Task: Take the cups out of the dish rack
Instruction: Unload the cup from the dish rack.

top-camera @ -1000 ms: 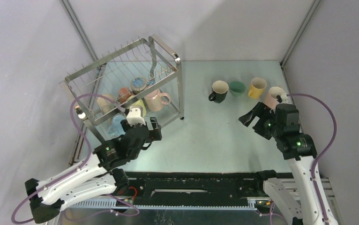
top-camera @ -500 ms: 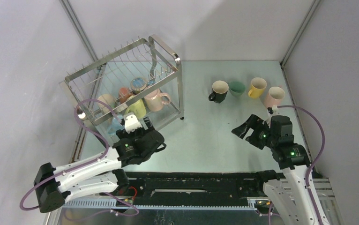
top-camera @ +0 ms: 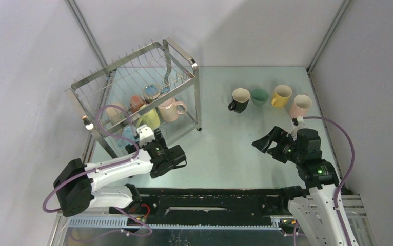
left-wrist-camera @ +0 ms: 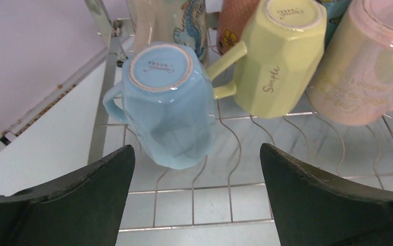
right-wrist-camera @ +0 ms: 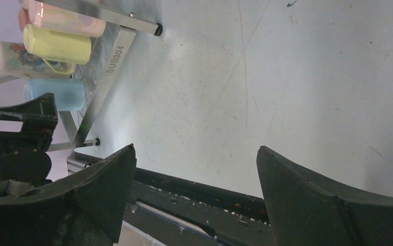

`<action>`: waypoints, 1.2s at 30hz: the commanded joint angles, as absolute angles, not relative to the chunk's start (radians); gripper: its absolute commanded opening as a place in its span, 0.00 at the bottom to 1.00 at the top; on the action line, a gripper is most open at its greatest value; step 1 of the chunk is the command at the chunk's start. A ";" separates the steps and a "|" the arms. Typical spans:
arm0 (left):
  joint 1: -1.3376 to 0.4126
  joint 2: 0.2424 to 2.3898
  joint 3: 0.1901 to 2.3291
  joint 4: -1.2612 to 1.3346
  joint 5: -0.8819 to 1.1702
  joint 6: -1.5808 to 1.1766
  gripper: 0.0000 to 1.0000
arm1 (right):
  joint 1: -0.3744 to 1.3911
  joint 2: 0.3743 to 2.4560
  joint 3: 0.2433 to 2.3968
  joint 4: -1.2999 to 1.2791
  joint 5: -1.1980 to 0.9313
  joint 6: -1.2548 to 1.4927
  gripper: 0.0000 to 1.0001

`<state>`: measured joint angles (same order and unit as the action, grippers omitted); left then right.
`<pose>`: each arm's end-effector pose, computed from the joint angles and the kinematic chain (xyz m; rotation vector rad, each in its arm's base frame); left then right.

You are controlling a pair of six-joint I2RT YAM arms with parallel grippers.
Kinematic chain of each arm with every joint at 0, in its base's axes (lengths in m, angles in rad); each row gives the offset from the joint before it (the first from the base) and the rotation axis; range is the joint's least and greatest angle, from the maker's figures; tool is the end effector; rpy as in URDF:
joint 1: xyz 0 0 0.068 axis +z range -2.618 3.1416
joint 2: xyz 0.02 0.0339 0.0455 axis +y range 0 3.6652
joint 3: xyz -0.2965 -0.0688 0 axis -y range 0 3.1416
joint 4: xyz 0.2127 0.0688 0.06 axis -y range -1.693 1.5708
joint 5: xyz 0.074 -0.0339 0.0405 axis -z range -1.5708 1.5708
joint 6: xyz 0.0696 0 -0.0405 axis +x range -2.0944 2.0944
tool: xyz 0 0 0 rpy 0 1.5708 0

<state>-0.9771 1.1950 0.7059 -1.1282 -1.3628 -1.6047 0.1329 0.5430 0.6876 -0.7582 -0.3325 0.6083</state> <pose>0.1253 -0.0639 0.2541 -0.5233 1.7225 0.4435 0.0785 0.0334 0.2762 0.3388 2.2287 0.7733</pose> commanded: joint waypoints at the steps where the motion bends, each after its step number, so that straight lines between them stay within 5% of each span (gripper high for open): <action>1: -0.938 1.203 0.754 -1.190 -1.469 -1.709 1.00 | 0.143 0.548 0.673 -0.715 -0.355 0.603 0.94; 9: -0.853 1.178 0.723 -1.050 -1.478 -1.549 1.00 | 0.148 0.546 0.666 -0.708 -0.361 0.603 0.94; 19: -0.737 1.024 0.569 -0.538 -1.392 -1.052 1.00 | 0.161 0.553 0.656 -0.692 -0.372 0.604 0.93; 36: -0.591 1.052 0.526 -0.365 -1.258 -0.947 1.00 | 0.188 0.556 0.631 -0.672 -0.380 0.612 0.94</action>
